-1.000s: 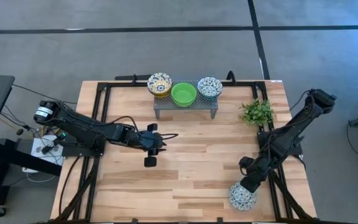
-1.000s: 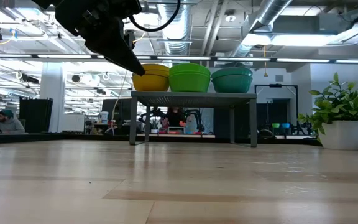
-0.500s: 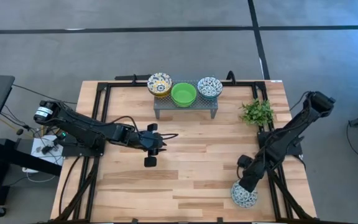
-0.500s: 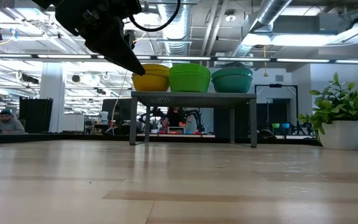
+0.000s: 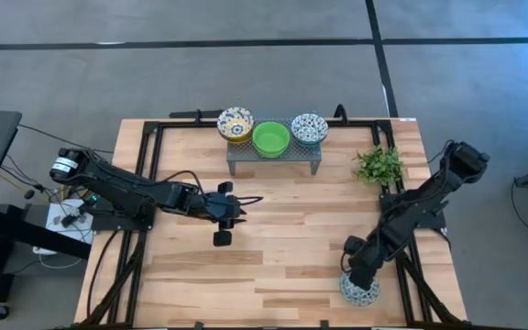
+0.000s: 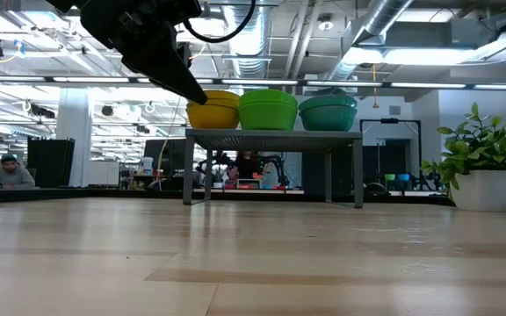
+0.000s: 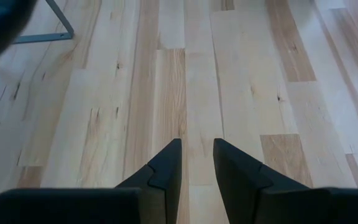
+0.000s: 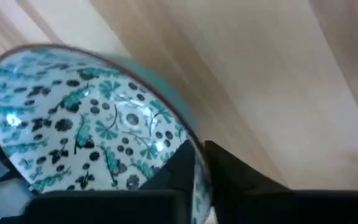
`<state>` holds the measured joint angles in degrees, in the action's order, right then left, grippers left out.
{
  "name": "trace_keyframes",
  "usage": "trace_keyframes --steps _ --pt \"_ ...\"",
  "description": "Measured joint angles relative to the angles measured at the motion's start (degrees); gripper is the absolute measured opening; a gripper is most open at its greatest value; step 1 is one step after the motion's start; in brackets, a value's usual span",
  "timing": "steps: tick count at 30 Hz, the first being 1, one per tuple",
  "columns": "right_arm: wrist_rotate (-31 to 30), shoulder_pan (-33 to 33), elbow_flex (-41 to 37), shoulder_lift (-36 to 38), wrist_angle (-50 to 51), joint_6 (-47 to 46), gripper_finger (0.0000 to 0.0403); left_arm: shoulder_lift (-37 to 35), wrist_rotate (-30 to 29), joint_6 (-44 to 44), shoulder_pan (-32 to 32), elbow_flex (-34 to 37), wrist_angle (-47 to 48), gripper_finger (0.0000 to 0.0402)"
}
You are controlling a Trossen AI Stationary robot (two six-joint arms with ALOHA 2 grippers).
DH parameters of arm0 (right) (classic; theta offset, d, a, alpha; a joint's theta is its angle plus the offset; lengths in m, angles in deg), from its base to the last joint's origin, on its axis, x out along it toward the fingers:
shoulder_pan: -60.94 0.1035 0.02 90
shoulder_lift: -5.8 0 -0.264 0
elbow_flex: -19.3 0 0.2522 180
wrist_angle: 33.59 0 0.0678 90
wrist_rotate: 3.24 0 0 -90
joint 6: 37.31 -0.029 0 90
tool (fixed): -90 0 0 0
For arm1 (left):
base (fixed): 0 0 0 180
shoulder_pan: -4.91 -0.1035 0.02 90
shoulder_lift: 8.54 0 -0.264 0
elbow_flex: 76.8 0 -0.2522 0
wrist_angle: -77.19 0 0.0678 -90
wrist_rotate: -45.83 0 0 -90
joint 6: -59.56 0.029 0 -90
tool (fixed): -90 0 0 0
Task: Pick & Place Mini bowls
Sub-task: Stack the green patterned bowl on top of the green patterned bowls on the shelf
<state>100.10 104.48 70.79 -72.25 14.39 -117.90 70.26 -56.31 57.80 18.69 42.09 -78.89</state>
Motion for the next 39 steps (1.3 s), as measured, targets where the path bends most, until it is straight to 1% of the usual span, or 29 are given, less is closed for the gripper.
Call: trace_keyframes --steps 1,3,4,6,8,11,14,17,19,21,25,28,30,31,35,37,39 --pt "0.1 -0.5 0.0 0.0 -0.6 0.9 0.0016 0.0 0.0 0.0 0.0 0.0 0.0 0.0094" --pt "-1.5 -1.5 0.0 0.0 -1.3 2.9 0.0013 0.0 0.0 0.0 0.0 0.0 -0.1 0.0094" --pt "-3.6 -2.0 0.0 0.1 -1.4 3.3 0.0017 0.0 0.0 0.0 0.0 0.0 -0.1 0.0094" --pt "-10.5 -2.8 0.1 0.1 -2.4 3.4 0.0020 0.0 0.0 0.0 0.0 0.0 -0.2 0.0094" --pt "-15.4 -4.7 0.2 0.2 -3.2 3.0 0.0014 0.0 0.0 0.0 0.0 0.0 -0.2 0.0094" --pt "-18.2 -8.4 0.3 1.2 -2.9 1.4 0.0007 0.0 0.0 0.0 0.0 0.0 -0.3 0.0094" --pt "-18.8 -12.6 3.3 2.8 -1.7 3.9 0.0009 0.0 0.0 0.0 0.0 0.0 -0.6 0.0094" --pt "-18.2 -17.7 8.5 5.1 2.0 9.5 0.0005 0.0 0.0 0.0 0.0 0.0 -0.8 0.0094" --pt "-18.4 -21.2 12.8 6.4 7.1 14.5 0.0005 0.0 0.0 0.0 0.0 0.0 -1.3 0.0094" --pt "-19.9 -24.8 18.6 7.8 11.8 19.9 0.0005 0.0 0.0 0.0 0.0 0.0 -1.3 0.0094" --pt "-27.2 -32.9 30.1 9.1 24.9 29.9 0.0004 0.0 0.0 0.0 0.0 0.0 -1.5 0.0094" --pt "-33.6 -40.5 38.6 9.2 30.3 36.4 0.0004 0.0 0.0 0.0 0.0 0.0 -1.7 0.0094" --pt "-36.1 -46.3 42.6 8.8 32.6 40.3 0.0004 0.0 0.0 0.0 0.0 0.0 -1.7 0.0094" --pt "-36.4 -49.8 44.2 8.4 32.7 42.0 0.0004 0.0 0.0 0.0 0.0 0.0 -1.7 0.0094" --pt "-34.3 -63.6 48.3 6.2 32.7 49.3 0.0006 0.0 0.0 0.0 0.0 0.0 -2.0 0.0094" --pt "-32.0 -70.0 49.2 4.6 32.7 52.3 0.0008 0.0 0.0 0.0 0.0 0.0 -2.2 0.0094" --pt "-27.9 -75.1 49.7 2.6 32.3 55.6 0.0008 0.0 0.0 0.0 0.0 0.0 -2.2 0.0094"
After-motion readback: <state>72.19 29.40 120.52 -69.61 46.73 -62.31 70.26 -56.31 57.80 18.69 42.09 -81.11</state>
